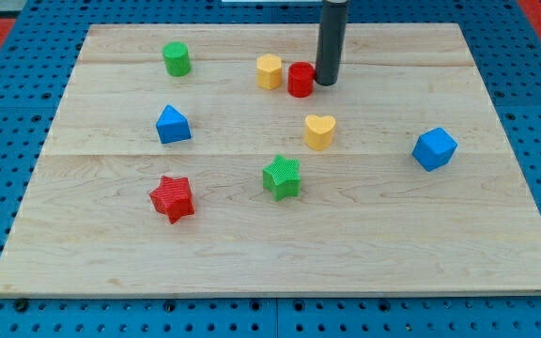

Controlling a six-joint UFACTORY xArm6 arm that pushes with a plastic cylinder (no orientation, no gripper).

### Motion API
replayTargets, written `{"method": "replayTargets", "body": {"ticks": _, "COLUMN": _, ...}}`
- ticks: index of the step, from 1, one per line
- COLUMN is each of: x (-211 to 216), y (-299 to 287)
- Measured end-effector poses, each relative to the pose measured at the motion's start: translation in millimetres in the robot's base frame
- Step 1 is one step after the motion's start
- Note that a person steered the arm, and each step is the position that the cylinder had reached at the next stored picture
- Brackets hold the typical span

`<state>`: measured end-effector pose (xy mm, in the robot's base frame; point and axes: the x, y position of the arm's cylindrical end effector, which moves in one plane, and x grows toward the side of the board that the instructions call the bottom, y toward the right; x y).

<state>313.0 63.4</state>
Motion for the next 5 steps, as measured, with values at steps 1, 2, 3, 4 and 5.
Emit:
{"method": "replayTargets", "body": {"ticks": 1, "x": 0, "y": -14}}
{"method": "replayTargets", "body": {"ticks": 2, "x": 17, "y": -5}}
{"method": "replayTargets", "body": {"ticks": 3, "x": 49, "y": 19}}
{"method": "replayTargets", "body": {"ticks": 4, "x": 61, "y": 47}}
{"method": "replayTargets", "body": {"ticks": 5, "x": 84, "y": 50}}
